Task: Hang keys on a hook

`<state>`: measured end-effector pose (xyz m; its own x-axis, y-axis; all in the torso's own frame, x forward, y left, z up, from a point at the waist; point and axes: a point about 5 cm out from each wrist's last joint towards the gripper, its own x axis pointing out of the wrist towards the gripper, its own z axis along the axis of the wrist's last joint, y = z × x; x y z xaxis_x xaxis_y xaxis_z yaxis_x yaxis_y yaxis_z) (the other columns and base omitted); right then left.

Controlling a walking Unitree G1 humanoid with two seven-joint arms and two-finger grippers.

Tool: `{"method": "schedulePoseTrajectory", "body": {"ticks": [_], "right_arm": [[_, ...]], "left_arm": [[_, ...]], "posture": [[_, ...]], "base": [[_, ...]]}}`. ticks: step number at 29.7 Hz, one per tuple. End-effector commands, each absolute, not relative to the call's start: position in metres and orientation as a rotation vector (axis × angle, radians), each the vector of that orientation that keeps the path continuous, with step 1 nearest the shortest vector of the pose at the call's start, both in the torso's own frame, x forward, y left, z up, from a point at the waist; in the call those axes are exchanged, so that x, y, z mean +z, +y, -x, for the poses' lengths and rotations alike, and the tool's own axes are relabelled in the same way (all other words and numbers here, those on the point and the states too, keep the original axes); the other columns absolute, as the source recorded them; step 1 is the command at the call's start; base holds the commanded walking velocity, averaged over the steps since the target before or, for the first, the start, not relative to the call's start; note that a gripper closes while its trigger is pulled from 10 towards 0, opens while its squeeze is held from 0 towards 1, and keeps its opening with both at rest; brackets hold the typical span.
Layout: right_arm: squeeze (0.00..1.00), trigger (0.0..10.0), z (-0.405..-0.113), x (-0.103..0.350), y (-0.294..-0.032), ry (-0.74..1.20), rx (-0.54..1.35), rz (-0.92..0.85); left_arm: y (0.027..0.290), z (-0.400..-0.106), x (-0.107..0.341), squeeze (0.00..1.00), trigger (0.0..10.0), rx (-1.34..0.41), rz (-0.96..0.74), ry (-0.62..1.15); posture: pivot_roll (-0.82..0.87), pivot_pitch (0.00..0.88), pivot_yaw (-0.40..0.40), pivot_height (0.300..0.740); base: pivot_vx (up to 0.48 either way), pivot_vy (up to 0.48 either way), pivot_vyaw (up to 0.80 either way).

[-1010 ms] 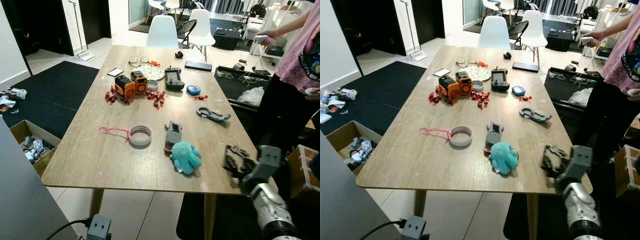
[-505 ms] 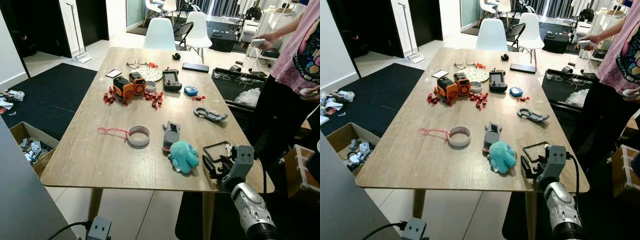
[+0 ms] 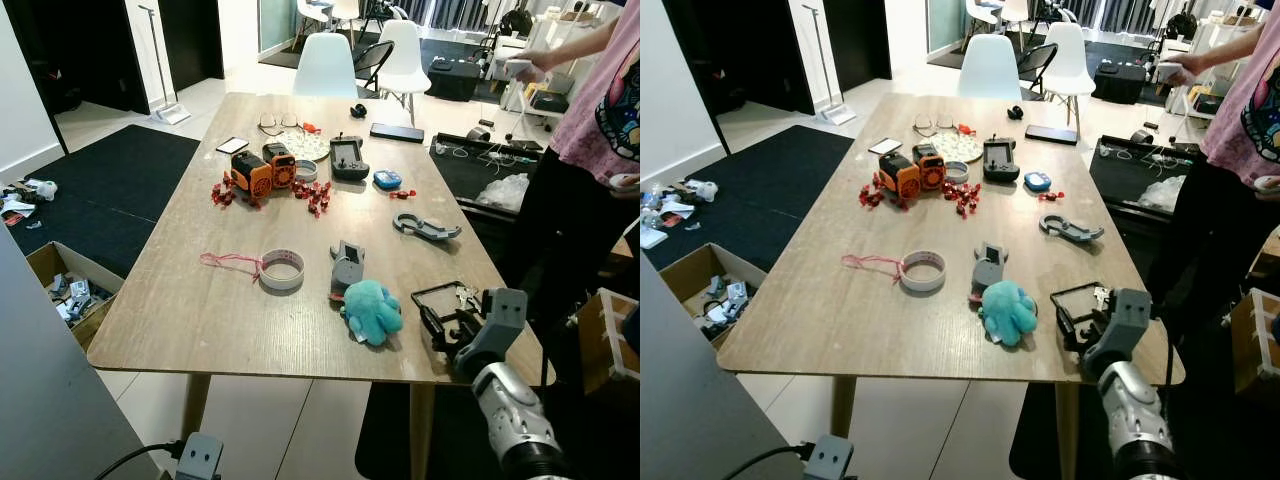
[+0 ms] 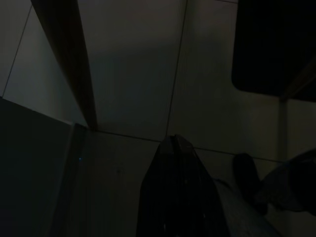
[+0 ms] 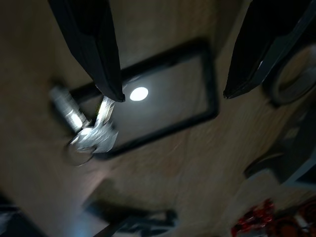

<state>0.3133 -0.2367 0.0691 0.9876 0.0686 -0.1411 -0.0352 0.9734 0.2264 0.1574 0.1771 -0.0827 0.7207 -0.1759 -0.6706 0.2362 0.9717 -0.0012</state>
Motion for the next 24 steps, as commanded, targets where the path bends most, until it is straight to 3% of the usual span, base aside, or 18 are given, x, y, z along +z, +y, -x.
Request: {"method": "schedulePoseTrajectory", "body": {"ticks": [1, 17, 24], "right_arm": [[0.00, 10.0, -0.317, 0.072, -0.242, 0.169, 0.032, -0.217], [0.00, 10.0, -0.332, 0.088, -0.250, 0.186, 0.005, -0.148], [0.00, 10.0, -0.328, 0.085, -0.280, 0.197, -0.183, -0.189]], "left_arm": [[0.177, -0.154, -0.085, 0.00, 10.0, -0.236, -0.088, 0.752], [0.182, -0.148, -0.085, 0.00, 10.0, -0.231, -0.084, 0.745], [0.181, -0.149, -0.085, 0.00, 10.0, -0.233, -0.080, 0.739]], "posture": [[0.06, 0.049, -0.042, 0.740], [0.06, 0.048, -0.043, 0.740], [0.05, 0.064, -0.032, 0.740]], "base": [[0.000, 0.000, 0.00], [0.000, 0.000, 0.00], [0.000, 0.000, 0.00]]}}
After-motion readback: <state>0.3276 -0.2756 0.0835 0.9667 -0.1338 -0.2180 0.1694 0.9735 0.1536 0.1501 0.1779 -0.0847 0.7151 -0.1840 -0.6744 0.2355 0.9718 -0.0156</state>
